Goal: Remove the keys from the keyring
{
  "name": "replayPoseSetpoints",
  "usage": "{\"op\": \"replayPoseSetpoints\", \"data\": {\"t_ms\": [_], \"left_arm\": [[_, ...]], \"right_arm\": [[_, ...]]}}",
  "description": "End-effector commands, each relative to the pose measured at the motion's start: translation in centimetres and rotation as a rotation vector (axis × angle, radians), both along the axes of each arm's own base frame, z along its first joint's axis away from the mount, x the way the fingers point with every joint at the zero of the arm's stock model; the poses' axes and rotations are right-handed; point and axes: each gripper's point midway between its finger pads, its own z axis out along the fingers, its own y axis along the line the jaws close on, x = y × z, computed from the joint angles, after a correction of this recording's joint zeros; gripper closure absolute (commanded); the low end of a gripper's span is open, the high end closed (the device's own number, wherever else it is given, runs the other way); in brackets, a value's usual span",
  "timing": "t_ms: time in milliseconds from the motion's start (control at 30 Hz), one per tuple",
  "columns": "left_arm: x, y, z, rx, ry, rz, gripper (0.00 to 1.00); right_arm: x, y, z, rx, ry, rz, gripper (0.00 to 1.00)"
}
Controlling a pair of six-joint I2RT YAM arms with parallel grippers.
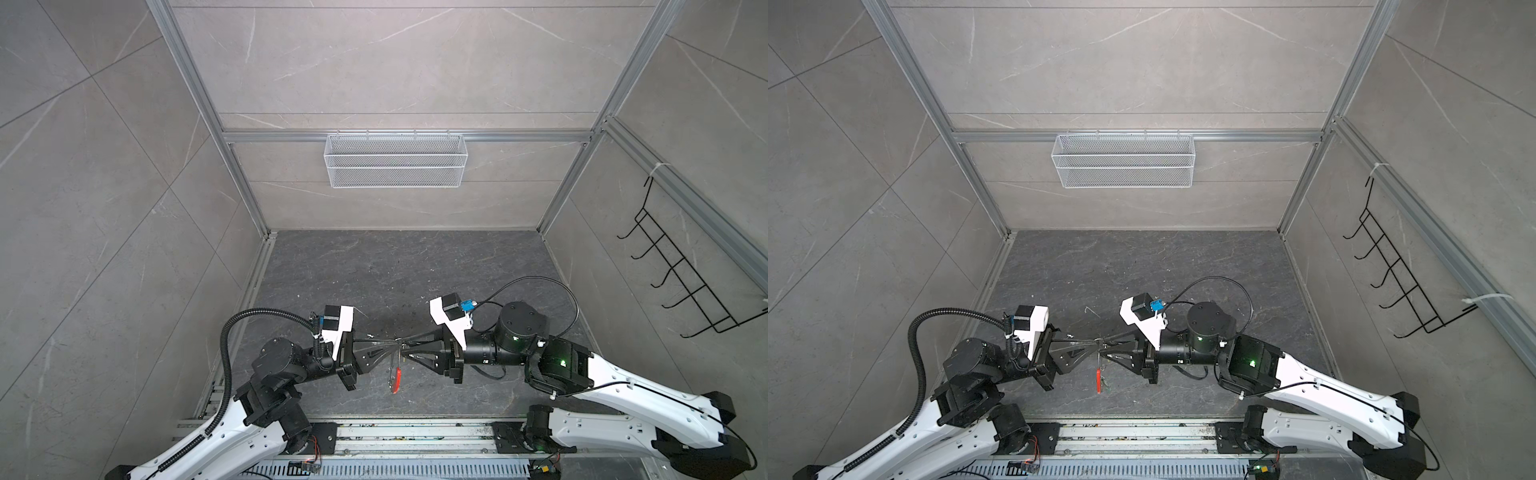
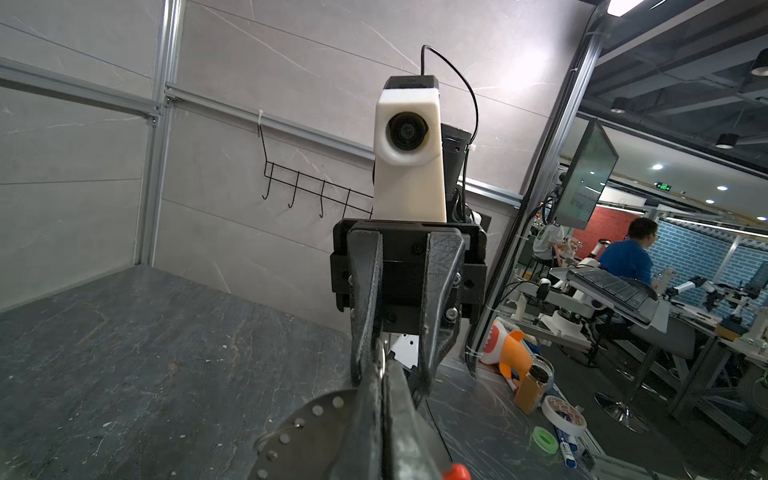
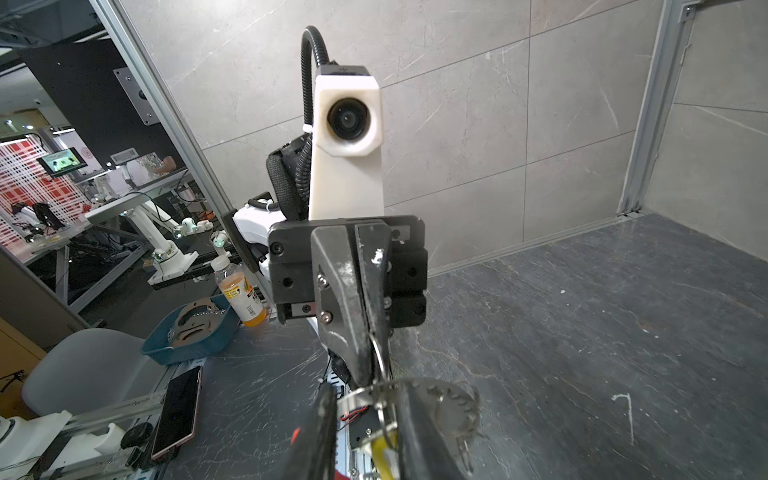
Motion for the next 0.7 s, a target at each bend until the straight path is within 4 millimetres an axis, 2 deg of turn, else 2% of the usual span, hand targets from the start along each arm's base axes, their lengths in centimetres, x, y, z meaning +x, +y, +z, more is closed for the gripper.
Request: {"op": "replayPoseSetpoints", "data": {"t_ms": [0,200,367,467,500,567,667], "left_arm": [[-0.2,0.8,2.2,-0.082,-0.037,0.016,1.0],[-0.2,0.8,2.2,-0.081,-0.031,0.016,1.0],[-0.1,0.4,1.9,-0.046,0.001,0.002,0.98],[-0.2,0.6,1.5,-0.015,0.022,0.004,0.73],[-0.2,0.6,1.2,0.004,0.03,0.006,0.69],[-0.4,0.7,0.9,0.043,0.043,0.009,0.65],[-0.6,0.5,0.1,0.121,0.074,-0.01,0.64]], "right_arm": [[-0.3,0.3,0.7,0.044,0.016,0.022,0.81],[-0.3,0.3,0.6,0.043,0.022,0.02,1.0],[-0.4,0.0,0.7,0.023,0.037,0.018,1.0],[-0.5,-0.6,0.4,-0.038,0.038,0.011,1.0],[-0.5,-0.8,0.2,-0.075,0.035,0.006,1.0],[-0.6,-1.2,-0.4,-0.151,0.032,0.011,1.0],[-1.0,-1.6,-1.3,-0.272,0.04,0.033,1.0]]}}
